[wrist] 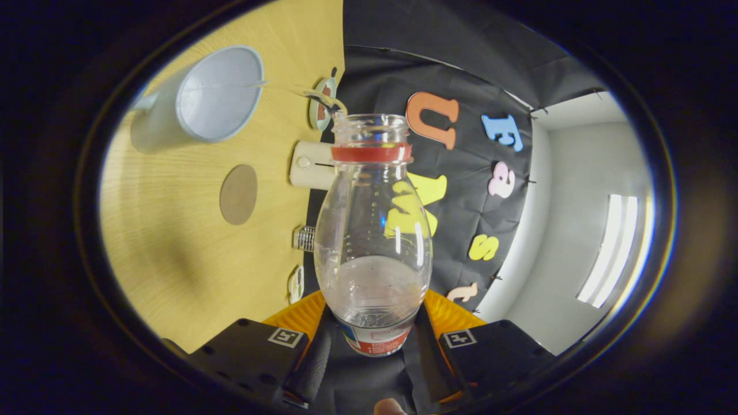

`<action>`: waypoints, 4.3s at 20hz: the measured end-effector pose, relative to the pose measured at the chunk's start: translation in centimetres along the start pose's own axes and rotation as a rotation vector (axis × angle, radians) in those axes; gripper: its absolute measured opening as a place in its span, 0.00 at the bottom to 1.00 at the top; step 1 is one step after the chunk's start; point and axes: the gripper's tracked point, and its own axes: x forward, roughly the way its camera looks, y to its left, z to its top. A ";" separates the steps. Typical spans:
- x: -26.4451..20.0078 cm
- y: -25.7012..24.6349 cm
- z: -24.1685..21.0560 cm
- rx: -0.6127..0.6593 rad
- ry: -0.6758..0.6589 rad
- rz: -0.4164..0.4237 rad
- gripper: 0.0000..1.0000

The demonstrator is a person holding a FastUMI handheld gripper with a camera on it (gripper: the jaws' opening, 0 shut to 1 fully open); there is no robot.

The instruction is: Take the bottle from table, then pour the juice into the cup, finally place the bottle on the coaster

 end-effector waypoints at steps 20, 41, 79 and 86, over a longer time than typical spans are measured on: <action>0.0 -1.4 0.4 -0.047 -0.017 -0.025 0.73; -0.1 -2.1 1.0 -0.117 -0.031 -0.036 0.73; -0.2 -3.1 2.0 -0.168 -0.038 -0.059 0.73; -0.7 -1.7 1.8 -0.025 -0.021 0.052 0.73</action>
